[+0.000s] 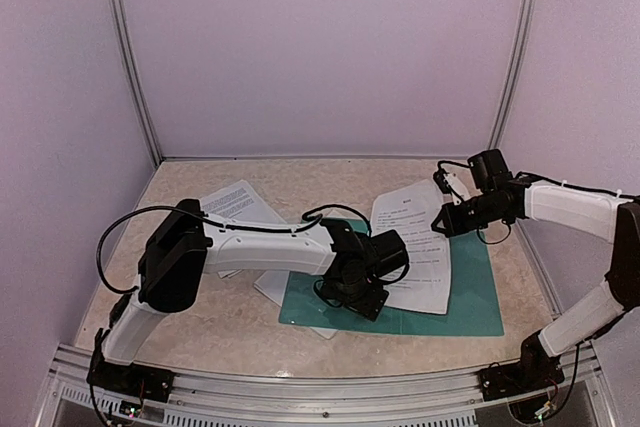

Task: Put the files into the folder
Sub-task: Insert the folder to form pockets on the folder.

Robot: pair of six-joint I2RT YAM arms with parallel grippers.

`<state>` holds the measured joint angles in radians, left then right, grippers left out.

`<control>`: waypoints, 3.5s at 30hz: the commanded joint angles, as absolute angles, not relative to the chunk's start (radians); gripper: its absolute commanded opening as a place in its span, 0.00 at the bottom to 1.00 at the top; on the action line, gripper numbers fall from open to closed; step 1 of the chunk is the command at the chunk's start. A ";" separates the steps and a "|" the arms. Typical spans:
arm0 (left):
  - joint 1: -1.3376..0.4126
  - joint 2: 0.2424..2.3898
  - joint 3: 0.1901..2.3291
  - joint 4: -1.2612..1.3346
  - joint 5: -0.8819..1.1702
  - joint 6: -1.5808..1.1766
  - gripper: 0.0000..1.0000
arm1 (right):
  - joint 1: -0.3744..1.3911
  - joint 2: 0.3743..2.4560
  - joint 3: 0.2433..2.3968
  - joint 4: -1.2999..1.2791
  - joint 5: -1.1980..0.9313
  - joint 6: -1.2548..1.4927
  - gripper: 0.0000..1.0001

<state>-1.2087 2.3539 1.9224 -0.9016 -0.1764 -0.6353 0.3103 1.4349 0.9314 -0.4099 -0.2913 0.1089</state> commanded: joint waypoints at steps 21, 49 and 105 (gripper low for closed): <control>-1.218 2.365 1.768 -0.884 -0.166 -0.701 0.56 | 0.346 1.441 0.965 -0.468 -0.204 0.080 0.00; -1.227 2.294 1.705 -0.808 -0.184 -0.681 0.65 | 0.386 1.525 0.970 -0.402 -0.379 0.054 0.00; -1.062 1.666 1.110 -0.612 -0.132 -0.724 0.99 | 0.465 1.475 0.762 -0.080 -0.379 0.361 0.00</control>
<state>-1.1389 1.7237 1.1641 -0.6876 -0.2024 -0.6853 0.4549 1.4967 0.7822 -0.1482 -0.3985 0.3088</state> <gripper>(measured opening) 0.988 0.003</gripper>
